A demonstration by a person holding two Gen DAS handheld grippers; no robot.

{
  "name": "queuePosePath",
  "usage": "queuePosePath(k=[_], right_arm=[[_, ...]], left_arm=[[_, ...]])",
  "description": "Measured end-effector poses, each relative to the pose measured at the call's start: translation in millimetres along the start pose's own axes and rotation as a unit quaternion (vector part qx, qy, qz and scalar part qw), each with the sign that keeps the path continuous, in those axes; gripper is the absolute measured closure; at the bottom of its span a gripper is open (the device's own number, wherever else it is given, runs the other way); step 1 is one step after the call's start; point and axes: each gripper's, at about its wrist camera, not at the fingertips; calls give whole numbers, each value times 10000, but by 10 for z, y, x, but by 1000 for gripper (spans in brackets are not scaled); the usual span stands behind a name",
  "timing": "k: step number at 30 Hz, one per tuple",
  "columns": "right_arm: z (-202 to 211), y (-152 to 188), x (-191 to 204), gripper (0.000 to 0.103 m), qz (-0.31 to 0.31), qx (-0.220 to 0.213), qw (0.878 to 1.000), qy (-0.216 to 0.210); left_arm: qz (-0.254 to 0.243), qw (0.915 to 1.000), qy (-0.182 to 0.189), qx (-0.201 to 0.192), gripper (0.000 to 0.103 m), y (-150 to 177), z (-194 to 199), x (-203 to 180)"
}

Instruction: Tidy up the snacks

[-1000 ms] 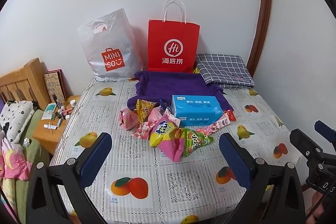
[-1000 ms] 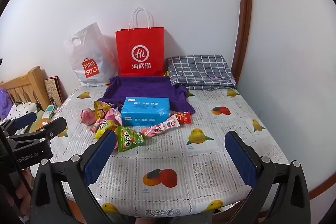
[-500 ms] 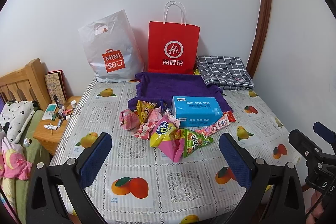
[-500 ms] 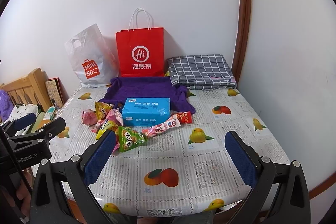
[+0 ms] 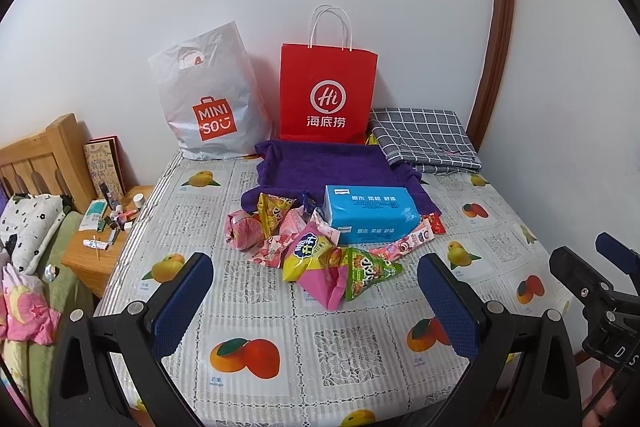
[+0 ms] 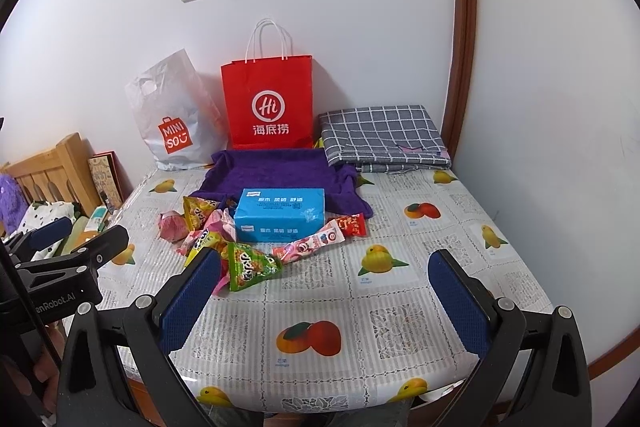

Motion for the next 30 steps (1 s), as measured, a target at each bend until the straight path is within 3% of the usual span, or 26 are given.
queuePosePath(k=[30], right_arm=[[32, 21, -39, 1, -85, -54, 9999, 21]], left_arm=[[-104, 9999, 44, -55, 1, 38, 27, -67]])
Point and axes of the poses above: each gripper's, at about its wrist camera, not at the fingertips, and z roughly against the way its jaws point, x to its left, y to its underside, and after that the axes turned 8 degrees about y, right-handed
